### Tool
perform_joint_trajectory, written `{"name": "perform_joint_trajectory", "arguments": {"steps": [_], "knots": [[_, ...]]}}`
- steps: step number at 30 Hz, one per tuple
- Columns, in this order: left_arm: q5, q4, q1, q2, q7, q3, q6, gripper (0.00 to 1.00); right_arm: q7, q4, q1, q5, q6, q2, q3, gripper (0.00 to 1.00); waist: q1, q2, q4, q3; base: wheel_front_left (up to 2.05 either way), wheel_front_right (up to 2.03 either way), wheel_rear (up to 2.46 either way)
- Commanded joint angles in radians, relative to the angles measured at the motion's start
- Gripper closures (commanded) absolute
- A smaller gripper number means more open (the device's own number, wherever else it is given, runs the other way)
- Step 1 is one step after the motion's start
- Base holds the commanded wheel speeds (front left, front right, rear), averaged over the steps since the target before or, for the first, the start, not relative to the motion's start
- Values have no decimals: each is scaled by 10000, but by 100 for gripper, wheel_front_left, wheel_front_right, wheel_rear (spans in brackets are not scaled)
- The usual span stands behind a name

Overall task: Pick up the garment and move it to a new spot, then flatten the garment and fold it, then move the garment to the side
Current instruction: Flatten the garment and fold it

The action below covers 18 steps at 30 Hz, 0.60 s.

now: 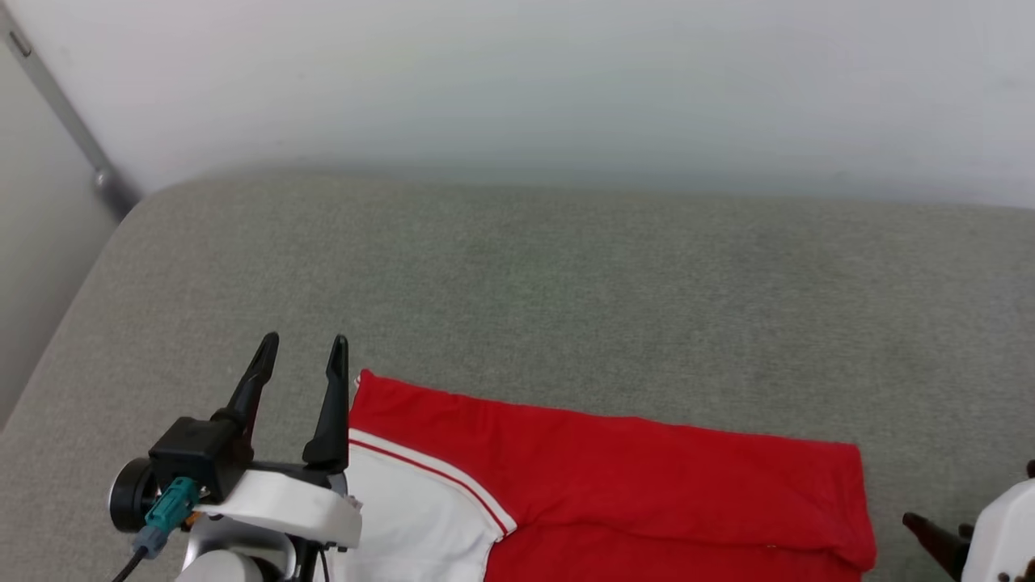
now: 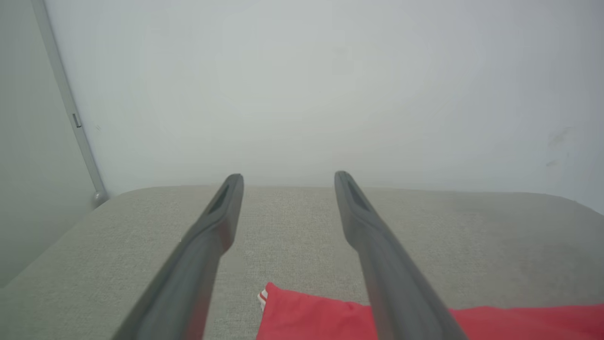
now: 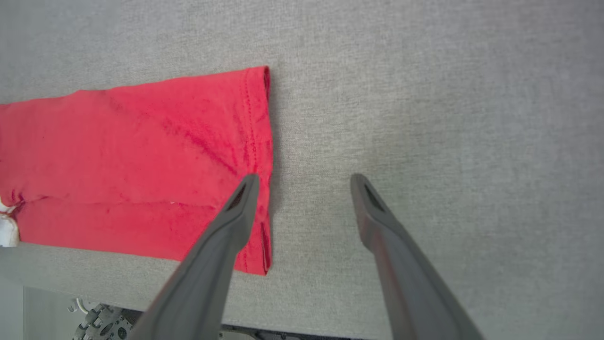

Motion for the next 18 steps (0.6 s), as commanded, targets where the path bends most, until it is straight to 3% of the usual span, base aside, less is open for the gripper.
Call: {"name": "perform_joint_trajectory", "arguments": {"steps": [1,14,15,17,18], "knots": [[253,-19,-238,-124,-92,-20,-16,0,28,261,-154,-81,-5,94,16,0,0,0,282,312,0,0,0],[903,222,-608,-817,-165,209,-552,0,309,2538,-486,240,-3,593,810,0,0,0,868,1062,0,0,0],[953,222,-592,-832,-165,263,-598,0,379,2660,-475,330,-3,673,904,27,0,0,863,1072,0,0,0],[1025,263,-534,-891,-167,308,-655,0,378,2758,-524,464,10,703,1079,100,0,0,845,1070,0,0,0],[1063,271,-505,-924,-167,335,-692,0,354,2764,-569,531,10,691,1138,100,0,0,824,1053,0,0,0]]}}
